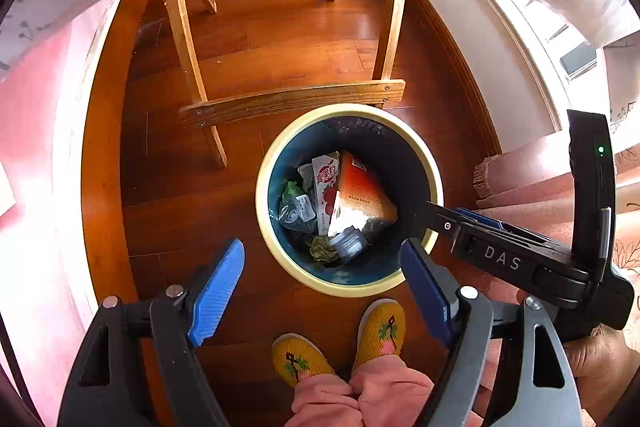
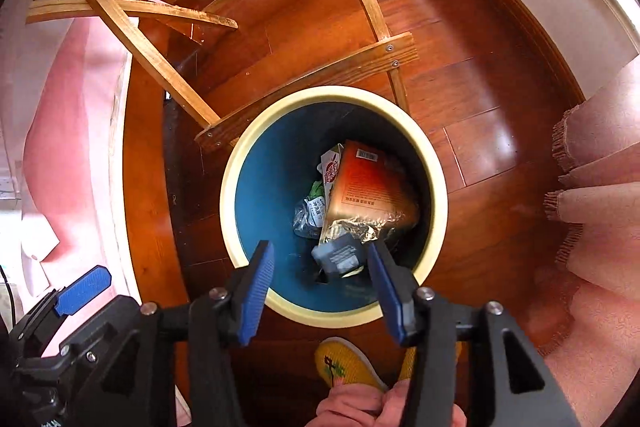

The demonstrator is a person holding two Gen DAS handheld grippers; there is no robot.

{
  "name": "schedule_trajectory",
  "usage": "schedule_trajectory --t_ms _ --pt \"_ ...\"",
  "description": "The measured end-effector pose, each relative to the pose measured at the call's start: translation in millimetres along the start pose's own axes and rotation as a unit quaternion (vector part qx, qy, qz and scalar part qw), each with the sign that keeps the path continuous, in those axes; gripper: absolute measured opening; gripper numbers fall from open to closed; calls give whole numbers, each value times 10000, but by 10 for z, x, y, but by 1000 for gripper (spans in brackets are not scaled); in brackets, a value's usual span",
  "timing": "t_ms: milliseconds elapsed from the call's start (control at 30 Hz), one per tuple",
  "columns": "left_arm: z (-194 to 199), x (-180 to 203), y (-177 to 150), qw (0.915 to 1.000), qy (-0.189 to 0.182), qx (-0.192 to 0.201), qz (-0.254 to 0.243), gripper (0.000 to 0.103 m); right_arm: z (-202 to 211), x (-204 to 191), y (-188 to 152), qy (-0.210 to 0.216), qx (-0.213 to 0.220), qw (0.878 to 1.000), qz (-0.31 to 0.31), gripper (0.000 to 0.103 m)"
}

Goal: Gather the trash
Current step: 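Carry the yellow paper and black box over the bin and open both grippers, then raise both tools back toward the table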

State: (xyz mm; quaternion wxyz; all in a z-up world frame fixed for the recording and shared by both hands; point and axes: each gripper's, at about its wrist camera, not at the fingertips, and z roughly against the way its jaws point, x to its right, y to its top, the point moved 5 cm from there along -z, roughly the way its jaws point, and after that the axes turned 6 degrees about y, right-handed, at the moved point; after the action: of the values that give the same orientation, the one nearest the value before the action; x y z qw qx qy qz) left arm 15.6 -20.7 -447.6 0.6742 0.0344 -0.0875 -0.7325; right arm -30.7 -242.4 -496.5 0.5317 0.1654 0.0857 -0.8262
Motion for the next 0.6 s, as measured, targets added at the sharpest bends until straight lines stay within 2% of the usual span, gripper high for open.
schedule_trajectory --t_ms 133,267,400,600 --pt "218 -68 43 9998 -35 172 102 83 204 -75 30 10 79 10000 25 56" --pt "554 -45 113 9994 43 325 63 83 480 -208 57 -8 151 9998 146 58" --pt "1039 -1 226 9987 -7 499 73 83 868 -424 64 -64 184 9994 292 65" --pt "1887 37 395 9971 11 751 110 83 1551 -851 91 -100 253 9974 660 68"
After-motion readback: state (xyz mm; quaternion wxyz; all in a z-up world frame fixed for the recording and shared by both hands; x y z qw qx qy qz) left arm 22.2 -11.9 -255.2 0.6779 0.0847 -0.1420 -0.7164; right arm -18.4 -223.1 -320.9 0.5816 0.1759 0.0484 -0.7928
